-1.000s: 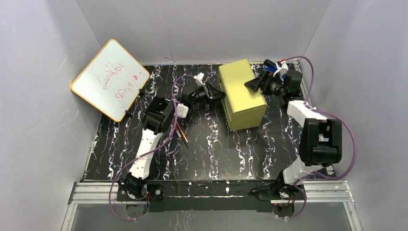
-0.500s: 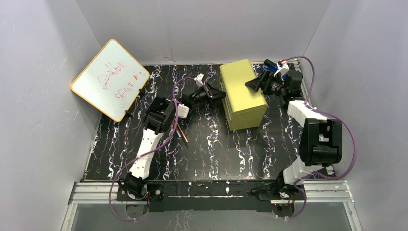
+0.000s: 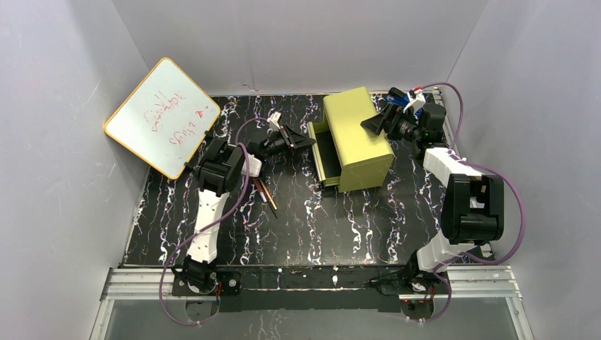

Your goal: Organize the makeup

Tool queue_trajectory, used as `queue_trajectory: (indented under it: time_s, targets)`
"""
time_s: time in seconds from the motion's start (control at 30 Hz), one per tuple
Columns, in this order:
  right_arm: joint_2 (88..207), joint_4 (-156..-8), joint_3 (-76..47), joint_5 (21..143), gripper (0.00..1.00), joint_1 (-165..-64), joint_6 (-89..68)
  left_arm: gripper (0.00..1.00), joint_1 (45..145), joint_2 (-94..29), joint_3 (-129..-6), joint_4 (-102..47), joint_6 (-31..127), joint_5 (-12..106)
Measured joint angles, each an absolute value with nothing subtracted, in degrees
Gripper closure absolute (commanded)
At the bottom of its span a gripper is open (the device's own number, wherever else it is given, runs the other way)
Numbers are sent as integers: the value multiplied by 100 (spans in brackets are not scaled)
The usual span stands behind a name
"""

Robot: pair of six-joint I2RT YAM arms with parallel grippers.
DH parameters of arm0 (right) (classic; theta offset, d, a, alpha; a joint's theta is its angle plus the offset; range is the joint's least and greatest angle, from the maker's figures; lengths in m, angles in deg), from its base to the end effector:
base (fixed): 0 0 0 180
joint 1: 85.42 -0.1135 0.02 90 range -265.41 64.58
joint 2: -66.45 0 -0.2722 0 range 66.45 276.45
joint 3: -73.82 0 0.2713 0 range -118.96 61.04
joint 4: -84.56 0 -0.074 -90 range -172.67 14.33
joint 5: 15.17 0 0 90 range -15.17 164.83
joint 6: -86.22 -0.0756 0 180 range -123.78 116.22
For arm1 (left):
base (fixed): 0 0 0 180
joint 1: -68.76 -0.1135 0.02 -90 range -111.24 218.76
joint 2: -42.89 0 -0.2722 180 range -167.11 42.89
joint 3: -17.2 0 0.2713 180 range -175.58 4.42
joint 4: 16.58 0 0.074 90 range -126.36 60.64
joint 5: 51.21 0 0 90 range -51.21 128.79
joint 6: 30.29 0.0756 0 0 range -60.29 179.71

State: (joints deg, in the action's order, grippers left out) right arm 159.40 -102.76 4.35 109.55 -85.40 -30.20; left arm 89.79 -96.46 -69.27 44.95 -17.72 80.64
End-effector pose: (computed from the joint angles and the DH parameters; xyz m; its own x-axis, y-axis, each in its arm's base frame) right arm 0.4136 0.0429 0.2394 -0.4925 0.3659 -0.7896 -0.3658 0.7362 0.5693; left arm 0.4664 -0.2334 0.0941 -0.8313 -0.4593 -0.3131 0.3292 0.0471 -0.9431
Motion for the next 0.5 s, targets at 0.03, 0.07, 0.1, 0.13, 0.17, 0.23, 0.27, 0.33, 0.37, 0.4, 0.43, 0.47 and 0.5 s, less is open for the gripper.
queue_trajectory:
  time_s: [0.03, 0.07, 0.1, 0.13, 0.17, 0.23, 0.27, 0.33, 0.37, 0.4, 0.43, 0.47, 0.5]
  targets:
    - [15940, -10274, 433, 10957, 0, -8540, -3020, 100, 8899, -9603, -6853, 4499, -1763, 8162]
    - [15942, -10274, 431, 10957, 0, -8540, -3020, 100, 8835, -9572, -6802, 4499, -1758, 8232]
    - [15945, -10274, 429, 10959, 0, -8540, -3017, 100, 8772, -9552, -6765, 4499, -1754, 8308]
    - [15945, -10272, 429, 10959, 0, -8540, -3020, 100, 8706, -9537, -6732, 4499, -1750, 8387]
    - [15945, -10272, 427, 10959, 0, -8540, -3017, 100, 8647, -9530, -6717, 4499, -1748, 8477]
    - [15945, -10268, 424, 10961, 0, -8540, -3017, 100, 8564, -9530, -6713, 4490, -1743, 8614]
    - [15945, -10265, 424, 10961, 0, -8540, -3017, 100, 8534, -9530, -6711, 4479, -1743, 8663]
    - [15945, -10263, 424, 10961, 0, -8540, -3015, 100, 8481, -9530, -6693, 4471, -1745, 8776]
    - [15945, -10263, 424, 10961, 0, -8540, -3015, 100, 8455, -9530, -6676, 4473, -1745, 8822]
    - [15945, -10263, 422, 10961, 0, -8540, -3015, 100, 8433, -9530, -6658, 4473, -1748, 8853]
    - [15945, -10261, 422, 10961, 0, -8540, -3015, 100, 8400, -9524, -6627, 4477, -1748, 8901]
    - [15945, -10259, 420, 10964, 0, -8540, -3015, 100, 8374, -9522, -6606, 4477, -1745, 8927]
    - [15947, -10257, 420, 10964, 0, -8540, -3015, 100, 8341, -9513, -6575, 4475, -1745, 8955]
